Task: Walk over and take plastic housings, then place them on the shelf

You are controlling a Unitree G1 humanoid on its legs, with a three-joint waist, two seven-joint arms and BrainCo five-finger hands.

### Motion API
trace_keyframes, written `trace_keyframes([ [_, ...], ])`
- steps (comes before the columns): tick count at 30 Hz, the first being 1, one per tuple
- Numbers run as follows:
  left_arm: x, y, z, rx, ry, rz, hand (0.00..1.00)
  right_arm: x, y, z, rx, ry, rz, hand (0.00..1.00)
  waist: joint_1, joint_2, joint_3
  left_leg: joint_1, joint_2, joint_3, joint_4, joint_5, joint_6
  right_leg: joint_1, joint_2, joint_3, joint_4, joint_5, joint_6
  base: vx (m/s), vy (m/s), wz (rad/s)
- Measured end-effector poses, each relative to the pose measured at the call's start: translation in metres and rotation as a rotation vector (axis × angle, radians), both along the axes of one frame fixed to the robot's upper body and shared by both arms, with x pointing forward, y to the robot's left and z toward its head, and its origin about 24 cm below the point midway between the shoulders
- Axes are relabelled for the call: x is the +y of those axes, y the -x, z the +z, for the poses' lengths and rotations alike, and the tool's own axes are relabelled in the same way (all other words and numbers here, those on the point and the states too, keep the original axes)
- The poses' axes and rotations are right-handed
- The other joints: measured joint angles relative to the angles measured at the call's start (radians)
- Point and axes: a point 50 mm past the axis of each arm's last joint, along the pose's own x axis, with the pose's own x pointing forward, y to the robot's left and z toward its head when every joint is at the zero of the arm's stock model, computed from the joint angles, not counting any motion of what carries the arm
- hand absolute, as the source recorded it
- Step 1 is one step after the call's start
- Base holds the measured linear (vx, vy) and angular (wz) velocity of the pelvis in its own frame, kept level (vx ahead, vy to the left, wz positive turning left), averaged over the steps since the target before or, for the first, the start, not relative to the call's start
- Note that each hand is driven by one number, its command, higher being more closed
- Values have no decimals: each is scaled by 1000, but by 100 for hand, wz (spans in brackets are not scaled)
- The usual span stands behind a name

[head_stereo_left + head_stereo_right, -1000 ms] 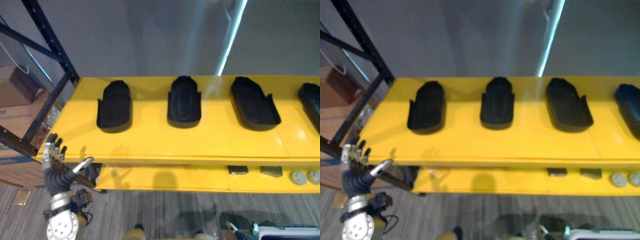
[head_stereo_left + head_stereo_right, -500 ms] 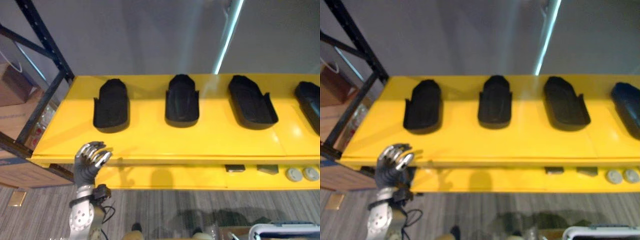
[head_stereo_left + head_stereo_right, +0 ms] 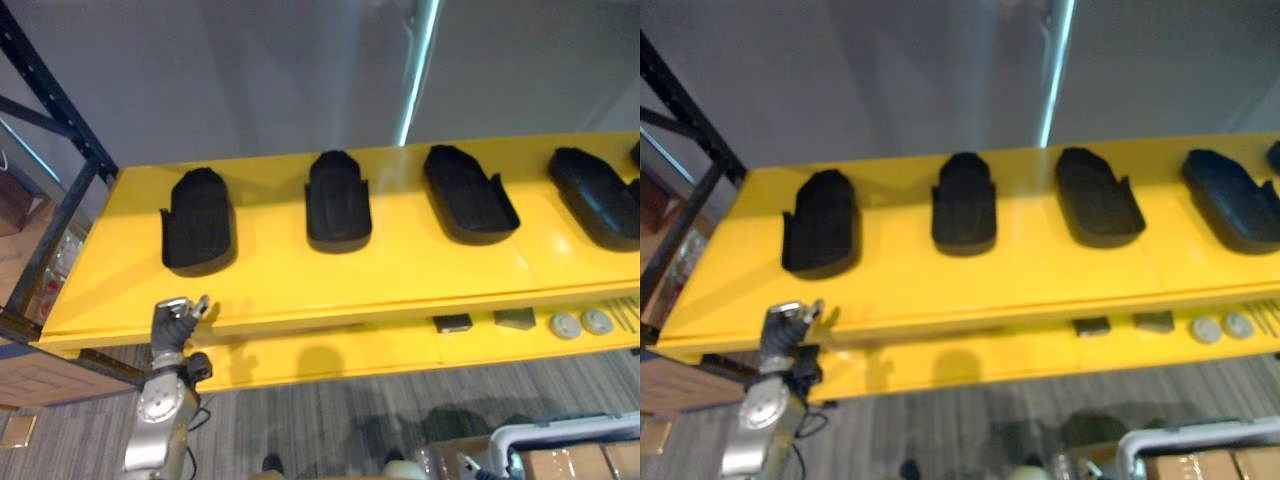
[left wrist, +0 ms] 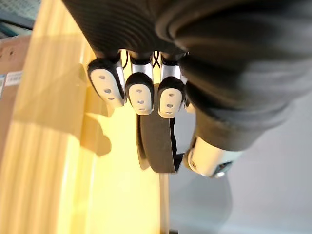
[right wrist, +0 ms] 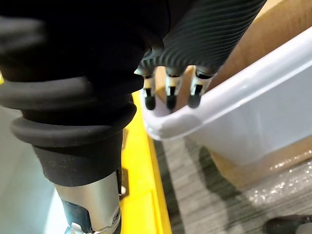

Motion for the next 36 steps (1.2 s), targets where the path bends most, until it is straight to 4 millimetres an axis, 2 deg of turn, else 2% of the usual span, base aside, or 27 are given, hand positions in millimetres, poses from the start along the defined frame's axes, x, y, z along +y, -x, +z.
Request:
trace_keyframes([
  [5, 20, -8, 5, -1, -41, 65, 100, -4, -1, 1, -2, 10, 5, 0, -2, 2, 2, 9, -1, 17, -15, 5, 0, -7, 2, 13, -5, 4, 0, -10, 7, -8],
  [12, 29, -26, 18, -55, -63, 89, 100, -5, -8, 2, -19, 9, 17, 0, -5, 17, 20, 9, -8, 27, -27, 7, 0, -14, 1, 23, -8, 7, 3, 41, 8, -3],
  [16, 48, -35, 31, -68, -110, 124, 100, -5, -12, 3, -24, 13, 39, 0, -10, 12, 24, 11, -3, 46, -26, 7, 0, -18, 1, 30, -8, 8, 3, 24, 13, -6],
  [20, 61, -39, 31, -38, -137, 146, 100, -9, -19, 5, -40, 22, 47, 0, -26, 13, 25, 11, -3, 59, -25, 5, -1, -34, 1, 48, 4, 8, 3, -23, 14, -11],
  [25, 63, -51, 34, -45, -93, 157, 100, -12, -20, 7, -40, 30, 53, 0, -31, 26, 61, 9, 0, 72, -3, -3, 2, -40, 2, 60, 11, 11, 1, -45, 8, -10],
  [30, 69, -57, 36, -35, -89, 167, 100, -15, -22, 8, -42, 39, 58, 0, -33, 32, 67, 6, 1, 81, -2, -4, 1, -53, 4, 74, 17, 11, 1, -7, 0, -6],
  [33, 73, -59, 45, -66, -83, 163, 100, -15, -24, 8, -49, 39, 60, 0, -34, 26, 71, 4, 0, 79, 1, -6, 0, -53, 3, 73, 17, 11, 1, 0, 0, 0],
  [36, 69, -57, 61, -149, -79, 131, 100, -15, -26, 9, -57, 40, 60, 0, -31, 19, 78, -11, 0, 74, 10, -13, -1, -60, 2, 72, 17, 11, 1, 9, 1, 5],
])
